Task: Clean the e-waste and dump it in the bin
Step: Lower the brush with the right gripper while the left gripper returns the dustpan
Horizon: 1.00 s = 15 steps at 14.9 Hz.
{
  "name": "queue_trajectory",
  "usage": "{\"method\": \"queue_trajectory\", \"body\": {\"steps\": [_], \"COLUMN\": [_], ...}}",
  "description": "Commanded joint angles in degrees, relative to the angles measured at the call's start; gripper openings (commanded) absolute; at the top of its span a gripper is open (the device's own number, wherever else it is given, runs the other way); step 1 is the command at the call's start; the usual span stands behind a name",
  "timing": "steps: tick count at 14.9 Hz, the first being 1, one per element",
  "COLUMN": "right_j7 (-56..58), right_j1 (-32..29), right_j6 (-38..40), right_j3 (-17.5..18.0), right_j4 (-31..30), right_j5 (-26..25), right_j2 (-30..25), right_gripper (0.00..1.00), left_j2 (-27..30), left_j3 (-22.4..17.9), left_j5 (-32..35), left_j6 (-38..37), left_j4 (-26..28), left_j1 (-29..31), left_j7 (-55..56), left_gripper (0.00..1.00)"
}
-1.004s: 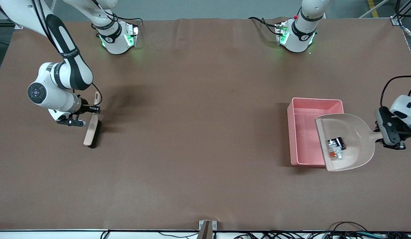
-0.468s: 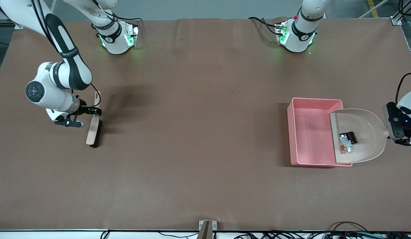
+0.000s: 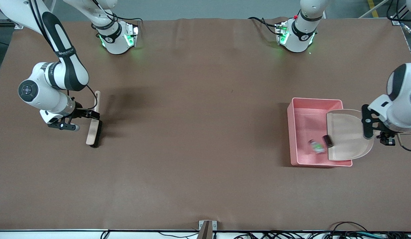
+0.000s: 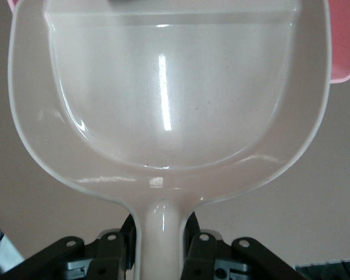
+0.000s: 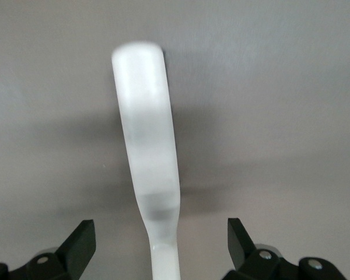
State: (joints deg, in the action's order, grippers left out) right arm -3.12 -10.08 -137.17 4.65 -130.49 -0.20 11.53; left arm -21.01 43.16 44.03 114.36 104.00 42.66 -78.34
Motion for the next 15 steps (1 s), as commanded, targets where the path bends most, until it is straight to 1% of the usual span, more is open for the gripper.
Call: {"method": "queue_trajectory", "body": {"steps": [1, 2, 3, 4, 5, 7, 8, 9, 12, 13, 15], "right_j7": [-0.4, -0.57, -0.58, -0.66, -0.75, -0.75, -0.75, -0.84, -0.67, -0.66, -0.66], "right_j1": [-1.35, -1.26, -1.35, -1.26, -1.26, -0.91, -0.73, -0.65, -0.21, 0.14, -0.03], "right_j6": [4.61, 6.37, 8.48, 11.89, 16.71, 27.61, 30.01, 30.38, 29.95, 29.25, 25.48], "right_j3": [0.8, 0.8, 0.8, 0.8, 0.89, 1.06, 1.24, 1.33, 1.42, 1.33, 1.24], "right_j4": [2.08, 2.69, 3.57, 5.15, 7.68, 12.52, 12.81, 12.55, 12.72, 13.33, 13.77], "right_j5": [-0.94, -0.94, -0.94, -0.94, -0.94, -0.59, -0.42, -0.07, 0.55, 0.55, 0.47], "right_j2": [-3.96, -5.36, -6.86, -8.61, -10.2, -12.31, -13.71, -14.25, -13.99, -13.82, -12.68], "right_gripper": [1.0, 1.0, 1.0, 1.0, 1.0, 1.0, 1.0, 1.0, 1.0, 1.0, 1.0], "left_j2": [6.24, 6.86, 7.65, 7.83, 8.09, 8.44, 8.62, 8.71, 8.19, 8.1, 7.22], "left_j3": [-2.98, -4.65, -7.27, -9.73, -11.33, -11.52, -11.52, -11.52, -11.78, -11.78, -12.04], "left_j5": [2.28, 2.46, 3.42, 4.38, 4.65, 3.09, 0.73, -2.78, -13.76, -17.89, -25.37], "left_j6": [0.34, 0.08, -0.01, -0.01, -0.01, 0.07, 0.16, 0.16, 0.25, 0.77, 2.7], "left_j4": [3.93, 3.84, 3.84, 3.67, 3.15, 1.22, -0.27, -2.29, -4.76, -4.94, -5.82], "left_j1": [-4.32, -6.95, -10.63, -13.54, -14.87, -14.97, -15.15, -15.32, -17.16, -17.95, -20.49], "left_j7": [2.75, 2.76, 2.76, 2.76, 2.58, 2.4, 1.88, 1.7, 2.66, 3.19, 5.12], "left_gripper": [0.0, 0.0, 0.0, 0.0, 0.0, 0.0, 0.0, 0.0, 0.0, 0.0, 0.0]}}
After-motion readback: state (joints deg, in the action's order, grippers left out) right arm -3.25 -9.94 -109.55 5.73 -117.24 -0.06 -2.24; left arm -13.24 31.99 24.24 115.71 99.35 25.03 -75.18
